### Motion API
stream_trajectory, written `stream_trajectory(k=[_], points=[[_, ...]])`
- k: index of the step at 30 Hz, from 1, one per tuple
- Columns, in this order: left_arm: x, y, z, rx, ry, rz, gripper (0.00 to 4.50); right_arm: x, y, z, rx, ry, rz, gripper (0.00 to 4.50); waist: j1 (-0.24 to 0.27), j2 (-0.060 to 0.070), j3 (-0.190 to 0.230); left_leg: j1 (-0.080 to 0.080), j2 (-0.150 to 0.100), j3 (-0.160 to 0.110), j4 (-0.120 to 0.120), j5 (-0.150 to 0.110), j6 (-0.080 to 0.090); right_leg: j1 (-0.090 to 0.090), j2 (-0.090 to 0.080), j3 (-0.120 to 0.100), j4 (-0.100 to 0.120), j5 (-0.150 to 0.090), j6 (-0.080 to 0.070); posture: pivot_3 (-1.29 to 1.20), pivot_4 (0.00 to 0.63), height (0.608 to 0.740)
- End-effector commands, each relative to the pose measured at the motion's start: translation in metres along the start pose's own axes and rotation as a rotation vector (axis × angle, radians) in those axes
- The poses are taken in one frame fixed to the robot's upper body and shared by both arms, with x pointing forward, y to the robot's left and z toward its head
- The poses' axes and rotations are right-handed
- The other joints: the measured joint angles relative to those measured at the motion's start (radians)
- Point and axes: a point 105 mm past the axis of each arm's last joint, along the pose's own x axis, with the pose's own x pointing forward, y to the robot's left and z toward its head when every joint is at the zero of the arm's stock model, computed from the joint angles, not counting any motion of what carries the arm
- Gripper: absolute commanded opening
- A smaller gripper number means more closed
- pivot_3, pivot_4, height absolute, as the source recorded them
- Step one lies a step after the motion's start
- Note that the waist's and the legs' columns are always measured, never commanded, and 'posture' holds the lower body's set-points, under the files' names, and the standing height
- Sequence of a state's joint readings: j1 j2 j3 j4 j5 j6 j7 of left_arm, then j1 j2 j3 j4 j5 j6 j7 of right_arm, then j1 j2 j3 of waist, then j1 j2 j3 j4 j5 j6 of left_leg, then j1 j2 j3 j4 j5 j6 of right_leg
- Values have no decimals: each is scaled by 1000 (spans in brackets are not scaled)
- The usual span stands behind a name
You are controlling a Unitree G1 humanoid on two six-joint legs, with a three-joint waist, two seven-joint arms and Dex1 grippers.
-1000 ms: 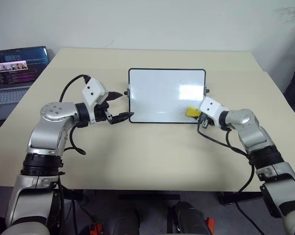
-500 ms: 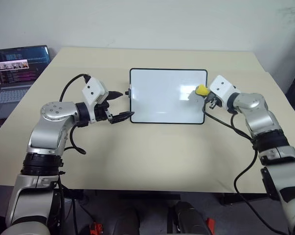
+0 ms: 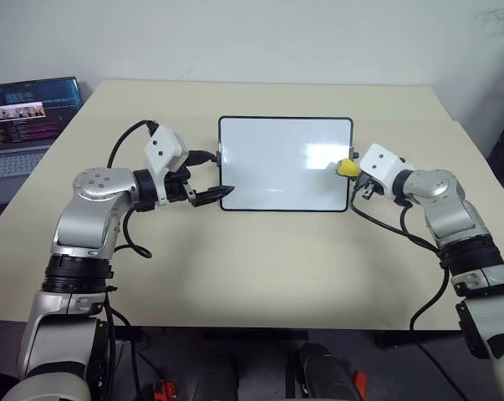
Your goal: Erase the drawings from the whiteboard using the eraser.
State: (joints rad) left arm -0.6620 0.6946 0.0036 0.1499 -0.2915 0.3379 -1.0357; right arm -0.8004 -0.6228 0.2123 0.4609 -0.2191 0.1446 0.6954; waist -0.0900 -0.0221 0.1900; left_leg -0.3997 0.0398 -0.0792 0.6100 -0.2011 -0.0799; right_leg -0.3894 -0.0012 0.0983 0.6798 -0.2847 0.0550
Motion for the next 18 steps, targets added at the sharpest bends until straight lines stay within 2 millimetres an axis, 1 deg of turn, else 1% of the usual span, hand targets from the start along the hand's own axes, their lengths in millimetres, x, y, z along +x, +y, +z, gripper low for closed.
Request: stream_trajectory(k=[1, 2, 3, 7, 8, 10, 14, 16, 18], points=[[-5, 3, 13, 45, -29, 13, 4500, 5, 15, 1, -32, 16, 60, 1102, 0, 0, 0, 0, 0, 0, 0, 0, 0, 0, 0, 0, 0, 0, 0, 0, 150, 740], [-5, 3, 13, 44, -28, 14, 4500, 5, 21, 3, -39, 14, 86, 1102, 0, 0, 0, 0, 0, 0, 0, 0, 0, 0, 0, 0, 0, 0, 0, 0, 150, 740], [-6, 3, 13, 44, -28, 15, 4500, 4, 26, 4, -44, 11, 110, 1102, 0, 0, 0, 0, 0, 0, 0, 0, 0, 0, 0, 0, 0, -2, 4, 0, 150, 740], [-6, 2, 12, 42, -27, 16, 4500, -1, 44, 10, -54, 0, 204, 1102, 2, 0, 0, 0, 0, 0, 0, 0, 0, 0, 0, 0, 0, -3, 5, 0, 150, 740], [-6, 2, 12, 42, -27, 17, 4500, -2, 46, 10, -54, 4, 212, 1102, 2, 0, 0, 0, 0, 0, 0, 0, 0, 0, 0, 0, 0, -3, 5, 0, 150, 740], [-5, 2, 12, 41, -28, 17, 4500, -1, 41, 9, -52, 19, 182, 1102, 2, 0, 0, 0, 0, 0, 0, 0, 0, 0, 0, 0, 0, -3, 5, 0, 150, 740], [-4, 2, 13, 42, -32, 16, 4500, 4, 15, 5, -43, 62, 63, 1101, 2, 0, 0, 0, 0, 0, 0, 0, 0, 0, 0, 0, 0, -3, 5, 0, 150, 740], [-2, 1, 14, 44, -36, 10, 4500, 4, 3, 5, -6, 67, 15, 1101, 2, 0, 0, 0, 0, 0, 1, 0, 0, 0, 0, 0, 0, -3, 5, 0, 150, 740], [0, -1, 18, 44, -51, -9, 4500, -8, -5, 18, 62, -28, 30, 1101, 4, 0, 0, 0, 0, 0, 1, 0, 0, 0, 0, 0, 1, -3, 5, 0, 150, 740]])
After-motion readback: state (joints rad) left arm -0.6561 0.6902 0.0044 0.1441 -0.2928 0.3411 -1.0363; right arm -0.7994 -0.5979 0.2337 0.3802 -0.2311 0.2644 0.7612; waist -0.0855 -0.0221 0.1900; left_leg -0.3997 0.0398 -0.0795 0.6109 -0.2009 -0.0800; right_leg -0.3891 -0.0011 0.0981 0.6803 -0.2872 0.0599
